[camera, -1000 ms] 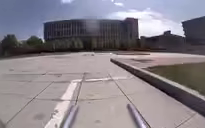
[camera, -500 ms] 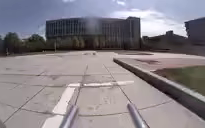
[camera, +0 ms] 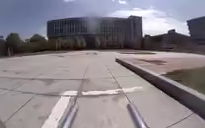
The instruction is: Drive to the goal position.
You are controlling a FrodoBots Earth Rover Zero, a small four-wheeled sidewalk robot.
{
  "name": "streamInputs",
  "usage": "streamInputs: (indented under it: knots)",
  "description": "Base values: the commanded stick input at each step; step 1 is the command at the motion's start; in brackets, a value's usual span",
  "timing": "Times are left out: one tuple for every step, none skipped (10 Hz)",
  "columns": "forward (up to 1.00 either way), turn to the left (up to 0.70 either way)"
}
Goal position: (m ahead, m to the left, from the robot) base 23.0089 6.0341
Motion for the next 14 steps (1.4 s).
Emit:
streamInputs:
  knots:
    - [0.7, 0.0]
    - [0.7, 0.0]
    - [0.7, 0.0]
    - [0.7, 0.0]
    - [0.7, 0.0]
    - [0.7, 0.0]
    - [0.7, 0.0]
    - [0.7, 0.0]
    - [0.7, 0.0]
    - [0.7, 0.0]
    - [0.7, 0.0]
    - [0.7, -0.05]
    - [0.7, -0.23]
    - [0.7, -0.35]
